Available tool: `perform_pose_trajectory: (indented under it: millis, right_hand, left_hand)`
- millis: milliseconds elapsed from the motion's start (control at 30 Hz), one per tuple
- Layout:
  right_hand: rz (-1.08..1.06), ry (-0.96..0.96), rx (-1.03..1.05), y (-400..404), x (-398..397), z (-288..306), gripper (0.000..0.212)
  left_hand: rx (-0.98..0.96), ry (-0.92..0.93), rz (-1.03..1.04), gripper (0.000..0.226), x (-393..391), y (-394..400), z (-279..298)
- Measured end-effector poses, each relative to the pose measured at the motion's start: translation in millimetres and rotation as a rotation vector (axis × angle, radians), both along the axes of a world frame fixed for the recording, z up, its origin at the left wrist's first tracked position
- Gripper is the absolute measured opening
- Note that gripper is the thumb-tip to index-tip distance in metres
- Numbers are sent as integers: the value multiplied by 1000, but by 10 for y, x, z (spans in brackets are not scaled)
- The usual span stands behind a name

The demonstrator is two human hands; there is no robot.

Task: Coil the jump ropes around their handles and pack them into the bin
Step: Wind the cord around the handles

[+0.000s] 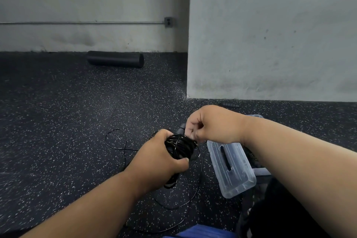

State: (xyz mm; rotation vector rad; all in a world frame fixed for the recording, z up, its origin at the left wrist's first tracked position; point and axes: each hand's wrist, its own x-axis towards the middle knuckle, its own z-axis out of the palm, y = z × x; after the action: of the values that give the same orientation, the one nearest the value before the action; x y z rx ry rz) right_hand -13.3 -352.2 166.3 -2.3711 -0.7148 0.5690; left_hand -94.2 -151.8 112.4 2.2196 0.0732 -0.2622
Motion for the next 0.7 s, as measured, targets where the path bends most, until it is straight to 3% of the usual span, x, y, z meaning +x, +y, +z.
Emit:
perform_pose_trajectory:
  millis: [100,267,433,533,600,700]
  right_hand:
    - [-16,72,6,-10,-9,-67,16]
    - [-71,-38,4,-12,2,-120,19]
    - [-80,-524,-96,36,-13,-57,7]
    - [23,-840,-133,56,4,-88,23]
    - [-17,-802,-96,42,29,-59,20]
    - [-245,-586,56,-28,63,-29,4]
  left_hand:
    - [36,-2,-25,46,-20,-24,-14]
    - [18,3,-24,46,-13,-70,3]
    - [-40,-4,35,48,52,-79,40]
    - [-72,-5,44,45,106,-77,50]
    - [-145,20,42,44,131,-75,58]
    - [-389,151,58,36,131,-89,62]
